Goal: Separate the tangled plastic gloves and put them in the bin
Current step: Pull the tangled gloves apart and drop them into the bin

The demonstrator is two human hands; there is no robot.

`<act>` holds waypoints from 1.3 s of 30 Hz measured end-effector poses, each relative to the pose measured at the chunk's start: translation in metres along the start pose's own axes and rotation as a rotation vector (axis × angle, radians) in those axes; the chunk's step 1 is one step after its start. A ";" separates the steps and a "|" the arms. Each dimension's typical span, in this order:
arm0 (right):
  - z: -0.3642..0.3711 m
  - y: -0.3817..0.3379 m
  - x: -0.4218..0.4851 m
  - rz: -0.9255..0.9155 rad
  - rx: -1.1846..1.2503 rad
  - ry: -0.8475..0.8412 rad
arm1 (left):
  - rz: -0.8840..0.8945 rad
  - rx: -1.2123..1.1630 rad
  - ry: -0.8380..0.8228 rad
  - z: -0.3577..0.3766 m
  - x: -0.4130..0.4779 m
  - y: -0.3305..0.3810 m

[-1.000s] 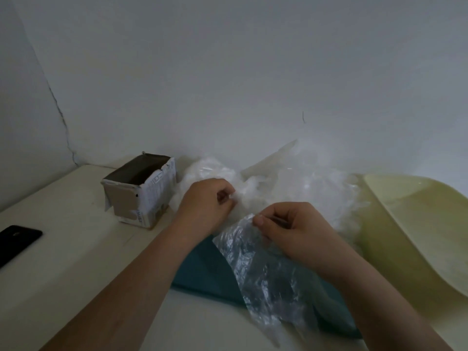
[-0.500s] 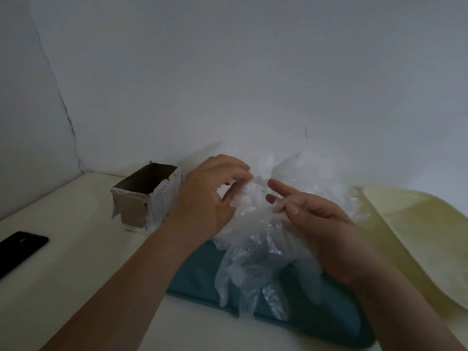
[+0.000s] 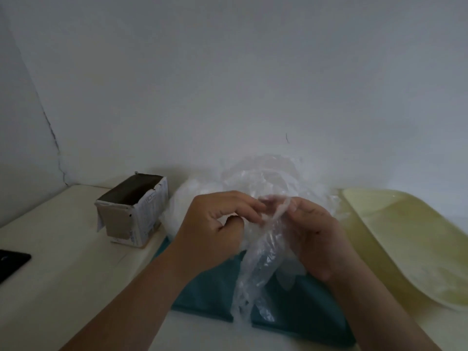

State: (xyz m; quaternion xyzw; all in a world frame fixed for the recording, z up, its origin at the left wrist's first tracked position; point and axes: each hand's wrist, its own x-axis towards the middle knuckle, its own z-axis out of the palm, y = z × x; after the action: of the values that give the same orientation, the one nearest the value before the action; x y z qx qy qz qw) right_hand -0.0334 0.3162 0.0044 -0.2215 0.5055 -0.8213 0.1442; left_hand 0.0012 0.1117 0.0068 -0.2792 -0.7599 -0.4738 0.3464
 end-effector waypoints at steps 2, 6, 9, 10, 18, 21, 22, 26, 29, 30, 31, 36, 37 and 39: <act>-0.002 0.002 0.001 -0.040 -0.071 0.041 | -0.138 0.036 0.144 -0.001 0.002 -0.002; -0.001 0.003 0.000 -0.093 -0.177 0.038 | -0.732 -0.110 0.191 -0.009 0.009 -0.009; 0.001 0.003 0.001 -0.044 -0.174 -0.050 | -0.937 -0.563 -0.024 -0.013 0.006 -0.018; 0.001 0.004 0.001 -0.015 -0.173 -0.063 | -0.932 -0.624 -0.066 -0.013 0.006 -0.016; 0.013 0.011 -0.001 0.087 -0.166 0.130 | -0.934 -0.626 0.047 -0.035 0.015 -0.005; 0.016 0.014 0.000 0.081 -0.264 0.234 | -0.964 -0.570 0.153 -0.053 0.022 -0.003; 0.017 0.014 0.000 0.071 -0.307 0.264 | -0.980 -0.541 0.198 -0.059 0.025 0.001; 0.027 -0.001 -0.008 -0.019 -0.417 0.246 | -0.989 -0.383 0.289 -0.077 0.035 0.021; 0.048 -0.019 -0.019 -0.034 -0.290 0.040 | -0.953 -0.406 0.283 -0.068 0.032 0.030; 0.056 -0.024 -0.023 -0.037 -0.256 -0.030 | -0.961 -0.446 0.264 -0.061 0.029 0.036; 0.061 -0.029 -0.026 -0.038 -0.252 -0.085 | -0.987 -0.508 0.234 -0.052 0.027 0.042; 0.071 -0.055 -0.041 -0.011 -0.544 -0.107 | -1.012 -0.784 0.012 -0.028 0.024 0.074; 0.068 -0.060 -0.044 -0.001 -0.607 -0.079 | -0.994 -0.816 -0.011 -0.025 0.026 0.078; 0.056 -0.076 -0.050 0.010 -0.704 -0.007 | -0.964 -0.848 -0.048 -0.015 0.032 0.087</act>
State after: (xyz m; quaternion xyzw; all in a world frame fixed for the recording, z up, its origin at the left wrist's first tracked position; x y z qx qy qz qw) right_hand 0.0371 0.3300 0.0833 -0.2580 0.7582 -0.5954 0.0646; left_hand 0.0513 0.1360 0.0827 -0.0295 -0.5543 -0.8294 -0.0631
